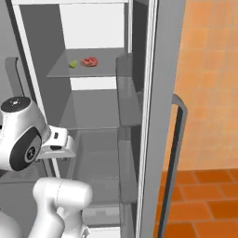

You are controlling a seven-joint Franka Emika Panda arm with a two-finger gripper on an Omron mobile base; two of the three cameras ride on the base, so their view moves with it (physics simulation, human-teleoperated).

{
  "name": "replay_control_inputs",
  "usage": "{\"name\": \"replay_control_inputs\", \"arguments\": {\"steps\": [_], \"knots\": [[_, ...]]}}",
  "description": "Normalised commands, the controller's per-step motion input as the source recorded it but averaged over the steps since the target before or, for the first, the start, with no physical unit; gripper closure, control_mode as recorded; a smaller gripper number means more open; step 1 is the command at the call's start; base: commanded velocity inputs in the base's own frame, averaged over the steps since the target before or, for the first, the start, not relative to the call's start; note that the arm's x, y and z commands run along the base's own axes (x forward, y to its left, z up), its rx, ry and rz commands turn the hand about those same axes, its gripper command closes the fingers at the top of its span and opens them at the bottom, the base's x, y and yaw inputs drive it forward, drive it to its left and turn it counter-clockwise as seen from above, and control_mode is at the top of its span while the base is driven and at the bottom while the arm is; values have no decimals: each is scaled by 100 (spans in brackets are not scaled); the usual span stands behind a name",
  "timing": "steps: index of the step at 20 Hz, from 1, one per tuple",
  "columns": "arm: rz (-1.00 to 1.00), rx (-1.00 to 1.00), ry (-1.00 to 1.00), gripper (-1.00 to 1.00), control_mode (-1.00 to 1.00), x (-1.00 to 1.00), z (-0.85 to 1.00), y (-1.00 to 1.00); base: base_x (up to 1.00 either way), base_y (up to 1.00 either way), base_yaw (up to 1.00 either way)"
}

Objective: Place one lemon wedge and one steak in each tupperware on the nearby counter, to pack two identical lunches.

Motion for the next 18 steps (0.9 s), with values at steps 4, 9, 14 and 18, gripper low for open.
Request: {"name": "replay_control_inputs", "arguments": {"steps": [4, 9, 14, 18], "knots": [[0, 0, 0, -100, 100, 0, 0, 0, 51, -23, 1], [0, 0, 0, -100, 100, 0, 0, 0, 0, -34, 15], [0, 0, 0, -100, 100, 0, 0, 0, 8, -22, 11], [0, 0, 0, -100, 100, 0, 0, 0, 0, -31, 12]]}}
